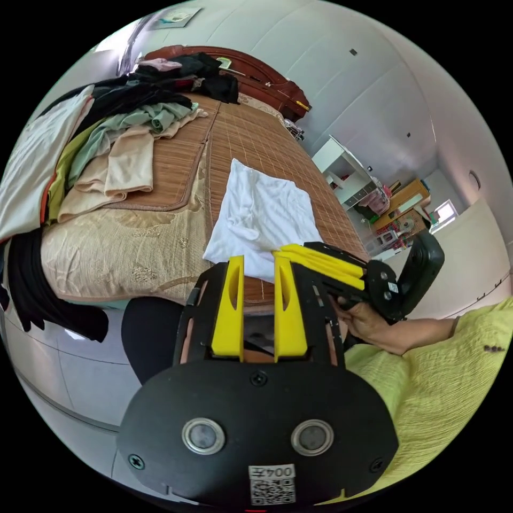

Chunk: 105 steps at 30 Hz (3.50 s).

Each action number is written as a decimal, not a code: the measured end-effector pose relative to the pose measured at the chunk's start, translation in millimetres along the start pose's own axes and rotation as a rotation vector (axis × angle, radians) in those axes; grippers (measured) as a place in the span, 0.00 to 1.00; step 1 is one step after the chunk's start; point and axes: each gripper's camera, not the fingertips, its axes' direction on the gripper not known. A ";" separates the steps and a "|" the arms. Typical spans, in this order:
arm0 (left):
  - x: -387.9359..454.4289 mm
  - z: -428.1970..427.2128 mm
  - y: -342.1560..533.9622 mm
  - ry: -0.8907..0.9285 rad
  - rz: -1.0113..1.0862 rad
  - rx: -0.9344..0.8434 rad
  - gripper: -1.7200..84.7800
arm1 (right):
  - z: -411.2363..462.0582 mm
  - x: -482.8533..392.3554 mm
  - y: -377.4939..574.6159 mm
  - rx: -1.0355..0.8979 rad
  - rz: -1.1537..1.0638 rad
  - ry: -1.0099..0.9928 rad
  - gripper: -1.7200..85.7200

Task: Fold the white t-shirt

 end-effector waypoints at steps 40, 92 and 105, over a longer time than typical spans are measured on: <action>198.9 54.6 59.2 -0.538 0.670 0.236 0.04 | 149.1 403.0 -232.5 -0.746 0.621 -0.110 0.19; 16.3 -9.2 -105.6 -0.154 -0.226 0.083 0.05 | -12.1 -109.0 18.0 -0.178 -0.306 0.508 0.11; 21.1 -3.8 -109.3 -0.211 -0.221 0.068 0.04 | 12.4 -161.0 17.2 -0.221 -0.372 0.501 0.11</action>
